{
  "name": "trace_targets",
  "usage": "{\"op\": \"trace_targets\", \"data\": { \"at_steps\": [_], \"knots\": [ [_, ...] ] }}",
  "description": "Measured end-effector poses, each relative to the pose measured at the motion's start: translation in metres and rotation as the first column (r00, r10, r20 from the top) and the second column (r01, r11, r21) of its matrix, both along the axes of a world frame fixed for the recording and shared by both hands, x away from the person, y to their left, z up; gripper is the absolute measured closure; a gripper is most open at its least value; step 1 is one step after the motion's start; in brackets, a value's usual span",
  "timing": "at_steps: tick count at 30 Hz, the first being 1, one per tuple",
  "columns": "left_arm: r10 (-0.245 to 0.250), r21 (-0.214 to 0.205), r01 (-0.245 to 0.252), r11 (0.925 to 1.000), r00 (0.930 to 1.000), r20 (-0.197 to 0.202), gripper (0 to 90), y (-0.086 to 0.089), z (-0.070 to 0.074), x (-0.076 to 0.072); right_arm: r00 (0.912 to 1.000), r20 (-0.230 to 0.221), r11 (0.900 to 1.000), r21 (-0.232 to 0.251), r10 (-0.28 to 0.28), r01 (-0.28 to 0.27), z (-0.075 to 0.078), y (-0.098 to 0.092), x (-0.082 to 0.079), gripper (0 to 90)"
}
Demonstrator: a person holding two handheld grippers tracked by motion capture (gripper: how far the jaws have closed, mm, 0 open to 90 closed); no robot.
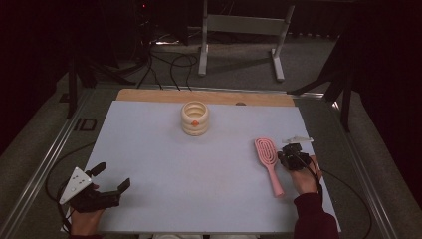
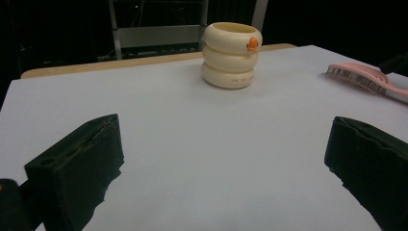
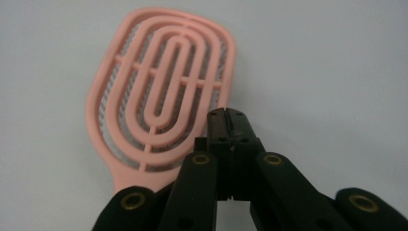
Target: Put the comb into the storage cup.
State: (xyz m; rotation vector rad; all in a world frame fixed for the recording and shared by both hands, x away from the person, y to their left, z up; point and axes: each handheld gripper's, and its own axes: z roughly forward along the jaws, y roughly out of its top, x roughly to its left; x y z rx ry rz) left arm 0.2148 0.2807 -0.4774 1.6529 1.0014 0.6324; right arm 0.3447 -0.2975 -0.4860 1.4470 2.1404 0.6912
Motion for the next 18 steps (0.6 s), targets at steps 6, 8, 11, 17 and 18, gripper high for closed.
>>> {"op": "trace_targets", "data": {
  "at_steps": [6,8,11,17,18],
  "knots": [
    [-0.002,0.001,0.002,1.0000,1.0000,-0.001,0.7,0.000,0.000,0.000,0.9996,0.002,0.9996,-0.004,0.028,-0.028,0.001,0.010,0.008,90.0],
    [-0.002,-0.001,0.002,1.0000,1.0000,-0.002,0.7,0.000,0.000,0.000,0.9991,0.005,0.9992,-0.003,0.041,-0.041,0.001,0.014,0.010,90.0],
    [-0.001,0.000,0.001,1.0000,1.0000,-0.002,0.8,0.000,0.000,0.000,0.9983,0.001,0.9983,-0.004,0.058,-0.058,0.000,0.019,0.012,90.0],
    [-0.001,-0.002,0.001,1.0000,1.0000,-0.001,0.8,0.001,0.000,0.000,0.9967,-0.008,0.9966,-0.014,0.081,-0.081,-0.004,0.024,0.013,90.0],
    [-0.001,-0.001,0.001,1.0000,1.0000,-0.001,0.8,0.001,-0.001,0.000,0.9968,-0.008,0.9968,-0.012,0.080,-0.080,-0.005,0.023,0.013,90.0]
  ]
}}
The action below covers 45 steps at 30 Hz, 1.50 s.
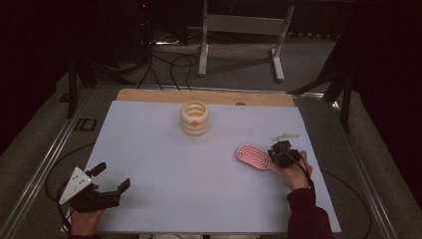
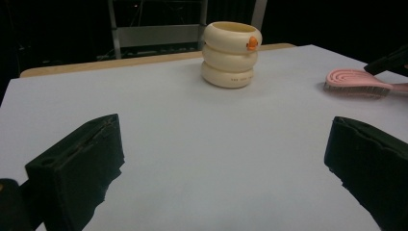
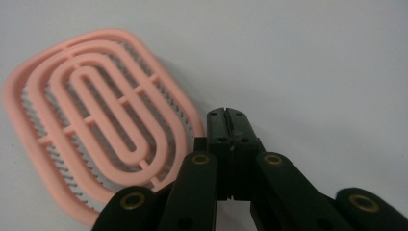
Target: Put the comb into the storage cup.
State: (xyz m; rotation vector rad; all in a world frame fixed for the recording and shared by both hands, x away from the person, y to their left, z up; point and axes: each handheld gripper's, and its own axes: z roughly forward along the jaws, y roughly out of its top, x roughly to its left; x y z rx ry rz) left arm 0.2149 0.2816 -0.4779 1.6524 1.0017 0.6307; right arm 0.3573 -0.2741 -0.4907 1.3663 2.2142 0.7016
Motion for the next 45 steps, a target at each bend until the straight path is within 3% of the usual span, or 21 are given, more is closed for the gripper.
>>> {"op": "trace_targets", "data": {
  "at_steps": [7,13,19,26,28,29,30,31,37,38,40,42,43,45],
  "knots": [
    [-0.002,0.001,0.002,1.0000,1.0000,-0.002,0.8,-0.001,0.000,0.000,1.0000,0.010,1.0000,0.006,0.001,-0.001,0.001,-0.002,-0.002,88.5],
    [-0.001,-0.001,0.001,1.0000,1.0000,-0.001,0.8,-0.001,0.000,0.000,0.9985,0.048,0.9991,0.031,0.028,-0.029,0.007,-0.002,-0.007,78.2],
    [-0.001,-0.001,0.001,1.0000,1.0000,0.000,0.8,0.000,0.000,0.000,0.9906,0.132,0.9982,0.042,0.037,-0.043,0.018,-0.004,-0.016,60.0],
    [0.001,-0.001,-0.001,1.0000,1.0000,0.002,0.8,-0.001,0.000,0.000,0.9718,0.232,0.9839,0.158,0.045,-0.083,0.035,-0.014,-0.041,30.7],
    [0.003,-0.001,-0.003,1.0000,1.0000,0.002,0.8,-0.001,0.000,0.000,0.9692,0.243,0.9801,0.179,0.041,-0.087,0.036,-0.016,-0.045,28.4],
    [0.003,-0.001,-0.003,1.0000,1.0000,0.003,0.8,0.000,0.000,-0.001,0.9656,0.257,0.9757,0.199,0.038,-0.092,0.037,-0.018,-0.050,25.3],
    [0.004,0.001,-0.004,1.0000,1.0000,0.004,0.7,0.000,0.000,-0.001,0.9604,0.277,0.9668,0.237,0.027,-0.096,0.038,-0.023,-0.058,15.6],
    [0.005,-0.001,-0.005,1.0000,1.0000,0.004,0.7,-0.001,0.000,-0.001,0.9585,0.285,0.9648,0.247,0.018,-0.091,0.037,-0.024,-0.062,13.2],
    [0.009,0.000,-0.009,1.0000,0.9999,0.007,0.7,-0.002,0.001,-0.001,0.9404,0.339,0.9538,0.274,0.025,-0.124,0.032,-0.035,-0.091,10.7],
    [0.010,0.000,-0.010,1.0000,0.9999,0.008,0.7,-0.002,0.001,-0.001,0.9312,0.364,0.9498,0.283,0.022,-0.133,0.029,-0.038,-0.101,10.4],
    [0.010,0.002,-0.010,0.9999,0.9999,0.009,0.7,-0.002,0.001,-0.001,0.9222,0.386,0.9442,0.296,0.021,-0.145,0.026,-0.040,-0.110,10.4],
    [0.010,0.001,-0.011,0.9999,0.9999,0.012,0.7,-0.002,0.002,-0.001,0.9190,0.394,0.9426,0.299,0.021,-0.149,0.025,-0.041,-0.114,10.4],
    [0.011,0.001,-0.011,0.9999,0.9998,0.015,0.7,-0.002,0.002,-0.002,0.9063,0.422,0.9438,0.293,0.015,-0.153,0.024,-0.042,-0.122,10.3],
    [0.012,0.000,-0.012,0.9999,0.9997,0.020,0.7,-0.002,0.002,-0.002,0.8922,0.452,0.9342,0.318,0.001,-0.162,0.026,-0.045,-0.129,10.5]
  ]
}}
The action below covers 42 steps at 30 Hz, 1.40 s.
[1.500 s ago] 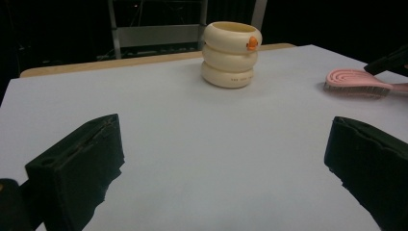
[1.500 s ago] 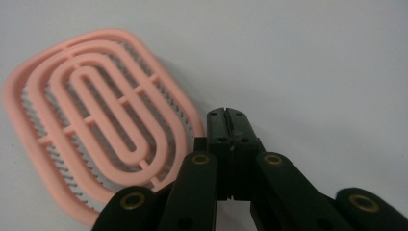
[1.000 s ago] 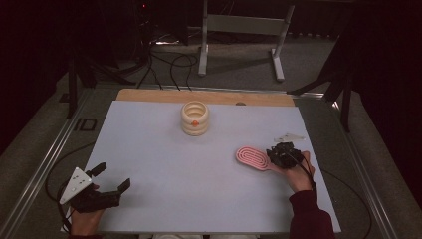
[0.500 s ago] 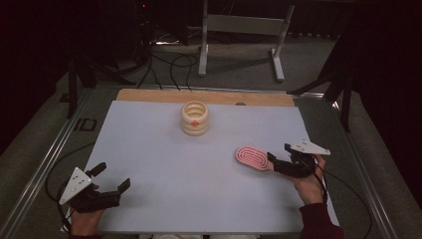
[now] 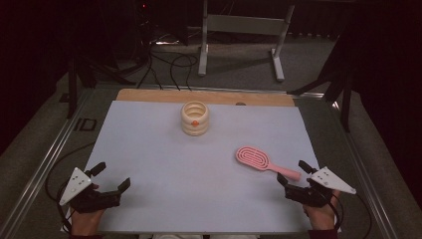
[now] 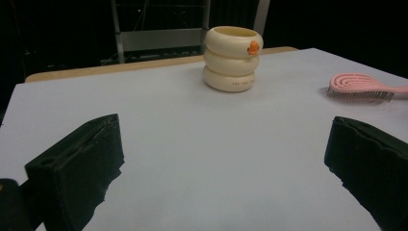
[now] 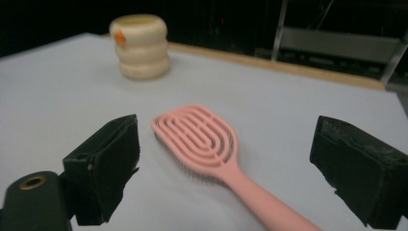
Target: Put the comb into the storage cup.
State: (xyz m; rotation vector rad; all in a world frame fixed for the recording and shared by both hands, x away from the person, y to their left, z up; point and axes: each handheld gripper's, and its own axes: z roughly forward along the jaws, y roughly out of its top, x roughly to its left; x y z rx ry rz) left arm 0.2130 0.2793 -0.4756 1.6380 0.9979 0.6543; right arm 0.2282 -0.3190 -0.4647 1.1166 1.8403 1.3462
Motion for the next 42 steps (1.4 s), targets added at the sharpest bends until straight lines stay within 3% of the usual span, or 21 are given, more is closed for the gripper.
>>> {"op": "trace_targets", "data": {
  "at_steps": [2,7,10,15,16,21,24,30,36,37,39,42],
  "knots": [
    [-0.001,-0.001,0.001,1.0000,1.0000,0.004,0.7,0.000,0.000,0.000,0.9991,0.041,0.9999,0.015,-0.002,0.001,0.000,-0.002,-0.007,10.7],
    [-0.006,0.010,0.006,0.9999,1.0000,0.004,0.7,-0.002,-0.001,0.000,0.9965,0.083,0.9996,0.024,-0.014,0.012,-0.007,-0.006,-0.016,11.1],
    [-0.005,0.010,0.005,0.9999,1.0000,0.003,0.7,-0.003,-0.002,0.000,0.9994,0.033,0.9970,0.076,0.009,-0.011,-0.012,-0.010,-0.015,13.5],
    [-0.005,0.016,0.005,0.9999,1.0000,-0.001,0.7,-0.005,-0.003,0.001,0.9987,0.048,0.9935,0.112,0.016,-0.021,-0.016,-0.011,-0.014,13.4],
    [-0.005,0.017,0.005,0.9998,1.0000,-0.001,0.7,-0.005,-0.003,0.001,0.9984,0.051,0.9896,0.140,0.026,-0.033,-0.017,-0.012,-0.013,13.4],
    [-0.007,0.020,0.007,0.9998,1.0000,-0.002,0.7,-0.006,-0.004,0.001,0.9967,0.023,0.9790,0.187,0.078,-0.081,-0.018,-0.012,-0.011,13.8],
    [-0.005,0.022,0.005,0.9997,1.0000,-0.007,0.7,-0.006,-0.005,0.001,0.9922,0.016,0.9657,0.228,0.124,-0.124,-0.019,-0.010,-0.010,13.6],
    [0.005,0.018,-0.005,0.9998,1.0000,-0.004,0.7,-0.005,-0.004,0.001,0.9909,-0.026,0.9466,0.300,0.132,-0.118,-0.011,-0.013,-0.005,13.9],
    [0.011,0.016,-0.011,0.9998,0.9999,-0.003,0.7,-0.004,-0.004,0.000,0.9936,0.008,0.9381,0.329,0.113,-0.109,0.000,-0.019,0.000,15.0],
    [0.011,0.016,-0.011,0.9998,0.9999,-0.003,0.7,-0.005,-0.004,0.000,0.9935,0.022,0.9394,0.324,0.112,-0.113,0.001,-0.019,0.001,15.4],
    [0.009,0.017,-0.009,0.9998,1.0000,-0.003,0.7,-0.005,-0.004,0.000,0.9944,0.031,0.9513,0.289,0.101,-0.106,0.004,-0.018,0.003,15.4],
    [0.011,0.020,-0.011,0.9997,0.9999,0.000,0.7,-0.005,-0.003,0.000,0.9947,-0.019,0.9569,0.275,0.101,-0.092,0.009,-0.017,0.010,11.8]
  ]
}}
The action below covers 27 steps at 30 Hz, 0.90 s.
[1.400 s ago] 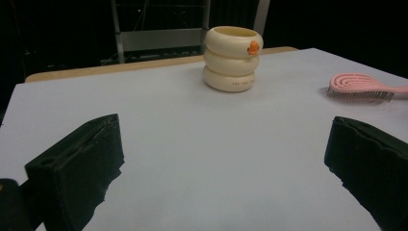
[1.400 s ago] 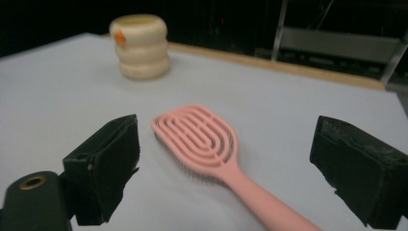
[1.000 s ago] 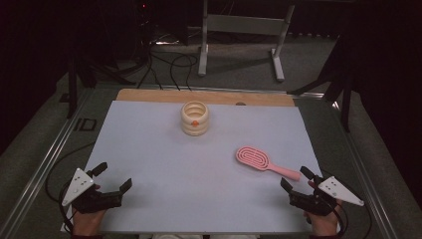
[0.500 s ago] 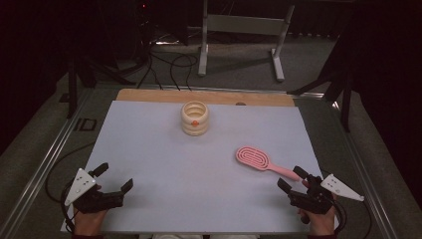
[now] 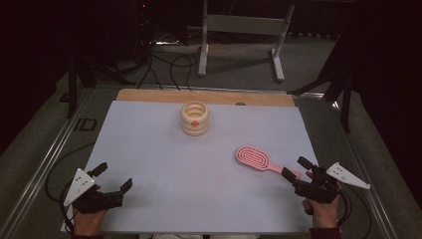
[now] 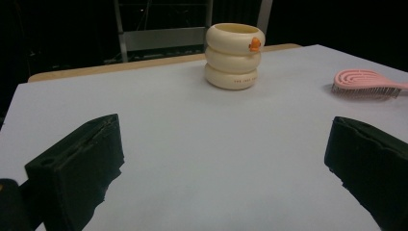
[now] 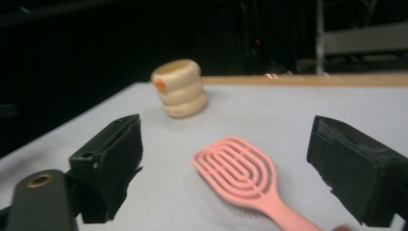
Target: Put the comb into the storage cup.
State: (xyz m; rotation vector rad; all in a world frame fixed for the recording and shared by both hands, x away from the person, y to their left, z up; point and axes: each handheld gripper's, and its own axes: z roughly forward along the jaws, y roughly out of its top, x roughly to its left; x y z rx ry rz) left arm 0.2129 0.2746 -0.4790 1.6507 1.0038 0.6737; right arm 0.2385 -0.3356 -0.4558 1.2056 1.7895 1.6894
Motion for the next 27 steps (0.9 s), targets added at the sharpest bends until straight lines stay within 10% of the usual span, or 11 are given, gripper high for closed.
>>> {"op": "trace_targets", "data": {
  "at_steps": [9,27],
  "knots": [
    [0.001,-0.002,-0.001,1.0000,1.0000,0.000,0.7,0.001,0.000,0.000,0.9959,-0.090,0.9921,-0.125,0.001,-0.012,0.014,0.002,0.020,9.1],
    [0.001,-0.001,-0.001,1.0000,1.0000,-0.002,0.7,0.000,-0.001,0.000,0.9873,-0.159,0.9364,-0.347,-0.005,-0.051,0.035,-0.003,0.040,8.8]
  ]
}}
